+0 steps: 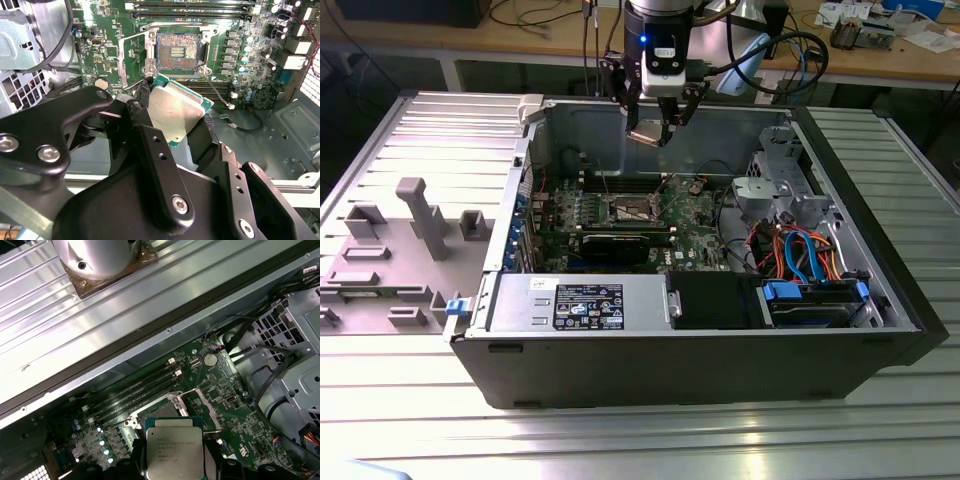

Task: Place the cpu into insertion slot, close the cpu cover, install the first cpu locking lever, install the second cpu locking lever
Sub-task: 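Place the cpu into insertion slot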

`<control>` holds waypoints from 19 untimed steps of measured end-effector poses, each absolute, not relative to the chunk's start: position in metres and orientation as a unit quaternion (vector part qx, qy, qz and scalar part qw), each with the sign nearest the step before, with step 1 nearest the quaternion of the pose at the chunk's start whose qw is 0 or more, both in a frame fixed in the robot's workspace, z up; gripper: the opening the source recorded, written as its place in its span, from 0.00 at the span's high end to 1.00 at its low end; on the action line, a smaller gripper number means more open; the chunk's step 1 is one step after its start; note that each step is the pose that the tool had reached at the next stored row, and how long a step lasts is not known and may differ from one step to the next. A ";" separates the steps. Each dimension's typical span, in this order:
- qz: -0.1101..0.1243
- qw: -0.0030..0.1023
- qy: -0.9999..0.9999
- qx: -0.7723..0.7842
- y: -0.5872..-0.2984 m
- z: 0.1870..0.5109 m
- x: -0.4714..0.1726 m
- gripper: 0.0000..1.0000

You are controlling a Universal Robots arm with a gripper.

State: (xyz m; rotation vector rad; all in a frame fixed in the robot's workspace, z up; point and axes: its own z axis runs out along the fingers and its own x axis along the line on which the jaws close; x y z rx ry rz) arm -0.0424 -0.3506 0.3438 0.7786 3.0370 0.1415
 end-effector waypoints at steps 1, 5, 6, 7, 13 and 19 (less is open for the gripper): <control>0.045 0.002 0.968 0.249 -0.351 0.344 -0.042 0.45; 0.045 0.002 0.967 0.251 -0.351 0.344 -0.042 0.45; 0.045 0.002 0.967 0.251 -0.351 0.344 -0.042 0.45; 0.045 0.002 0.967 0.251 -0.351 0.344 -0.042 0.45; 0.045 0.002 0.966 0.254 -0.351 0.344 -0.042 0.45; 0.045 0.002 0.965 0.256 -0.351 0.344 -0.042 0.45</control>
